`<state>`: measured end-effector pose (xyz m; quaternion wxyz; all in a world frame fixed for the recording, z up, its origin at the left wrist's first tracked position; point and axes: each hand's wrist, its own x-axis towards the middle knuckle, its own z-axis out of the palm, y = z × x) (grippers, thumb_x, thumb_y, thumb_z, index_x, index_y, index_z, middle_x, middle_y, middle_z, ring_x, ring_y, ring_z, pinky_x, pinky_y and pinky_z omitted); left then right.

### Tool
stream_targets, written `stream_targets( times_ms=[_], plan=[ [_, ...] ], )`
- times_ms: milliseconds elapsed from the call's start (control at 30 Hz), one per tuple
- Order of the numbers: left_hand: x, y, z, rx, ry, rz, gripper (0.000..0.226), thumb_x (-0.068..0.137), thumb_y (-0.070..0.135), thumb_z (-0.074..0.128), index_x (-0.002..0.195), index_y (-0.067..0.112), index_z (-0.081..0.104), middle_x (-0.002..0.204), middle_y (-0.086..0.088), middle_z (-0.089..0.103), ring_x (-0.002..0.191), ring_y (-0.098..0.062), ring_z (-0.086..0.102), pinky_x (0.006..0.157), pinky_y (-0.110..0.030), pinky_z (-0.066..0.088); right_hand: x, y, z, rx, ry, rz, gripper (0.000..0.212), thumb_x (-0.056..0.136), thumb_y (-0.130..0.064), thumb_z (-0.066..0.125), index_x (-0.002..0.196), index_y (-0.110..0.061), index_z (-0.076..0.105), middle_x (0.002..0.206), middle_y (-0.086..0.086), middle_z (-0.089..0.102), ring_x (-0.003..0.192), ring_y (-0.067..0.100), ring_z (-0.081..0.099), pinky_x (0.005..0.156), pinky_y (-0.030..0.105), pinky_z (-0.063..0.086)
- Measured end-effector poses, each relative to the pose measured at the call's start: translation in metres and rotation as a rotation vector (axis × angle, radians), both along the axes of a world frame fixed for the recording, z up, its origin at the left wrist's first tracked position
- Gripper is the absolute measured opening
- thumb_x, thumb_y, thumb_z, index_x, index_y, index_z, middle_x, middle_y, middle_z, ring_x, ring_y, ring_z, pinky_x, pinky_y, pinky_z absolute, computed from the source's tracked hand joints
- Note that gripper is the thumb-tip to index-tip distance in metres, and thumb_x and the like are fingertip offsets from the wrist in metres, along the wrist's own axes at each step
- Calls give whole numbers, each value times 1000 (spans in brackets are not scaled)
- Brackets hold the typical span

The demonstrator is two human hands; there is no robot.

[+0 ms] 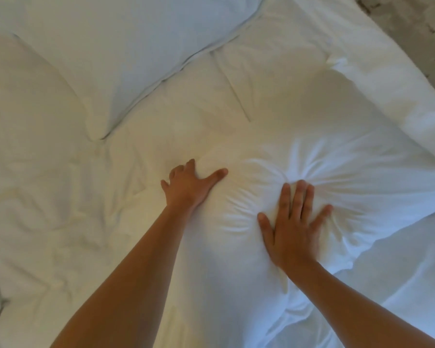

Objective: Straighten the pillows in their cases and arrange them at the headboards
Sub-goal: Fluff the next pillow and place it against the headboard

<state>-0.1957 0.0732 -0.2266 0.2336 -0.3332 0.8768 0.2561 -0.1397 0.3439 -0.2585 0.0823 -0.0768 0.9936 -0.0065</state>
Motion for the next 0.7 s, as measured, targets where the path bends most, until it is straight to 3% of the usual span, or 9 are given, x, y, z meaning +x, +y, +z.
stream_targets(
  times_ms=[133, 300, 400, 533, 600, 700],
  plan=[
    [0, -5, 0, 41, -86, 17, 122, 46, 110, 34, 137, 30, 50, 134, -8, 64, 128, -35, 56, 109, -58, 37, 0, 0, -4, -1, 14, 10, 93, 100, -71, 20, 166, -8, 2, 173, 22, -4, 161, 40, -4, 117, 79, 5],
    [14, 5, 15, 37, -75, 6, 120, 41, 111, 35, 123, 26, 56, 123, -7, 69, 114, -35, 64, 92, -49, 48, 7, 6, 3, 28, -19, 29, 93, 100, -72, 18, 166, -9, 2, 173, 22, -2, 161, 40, -2, 118, 78, 5],
    [26, 9, 32, 39, -47, -12, 112, 41, 110, 38, 114, 26, 59, 115, -4, 69, 107, -32, 67, 77, -43, 46, 12, 13, 18, 37, -72, 46, 92, 100, -71, 19, 167, -9, 2, 173, 22, -1, 161, 40, -1, 117, 78, 8],
    [52, 20, 65, 14, -2, -86, 97, 47, 106, 41, 98, 26, 60, 98, 2, 68, 92, -28, 66, 69, -39, 44, 25, 22, 55, 60, -161, 45, 91, 101, -70, 21, 167, -9, 6, 173, 21, 4, 161, 39, 4, 118, 75, 16],
    [68, 26, 89, 13, 20, -134, 83, 51, 104, 43, 87, 29, 54, 82, 8, 60, 80, -25, 61, 66, -37, 43, 36, 26, 80, 67, -203, 30, 91, 100, -70, 19, 166, -8, 8, 173, 20, 6, 160, 38, 8, 117, 70, 24],
    [97, 35, 128, 16, 59, -226, 74, 58, 99, 45, 81, 29, 54, 75, 10, 58, 82, -25, 66, 64, -35, 44, 53, 34, 122, 43, -305, 33, 90, 101, -69, 20, 167, -9, 8, 173, 20, 9, 159, 37, 16, 118, 57, 35]
  ],
)
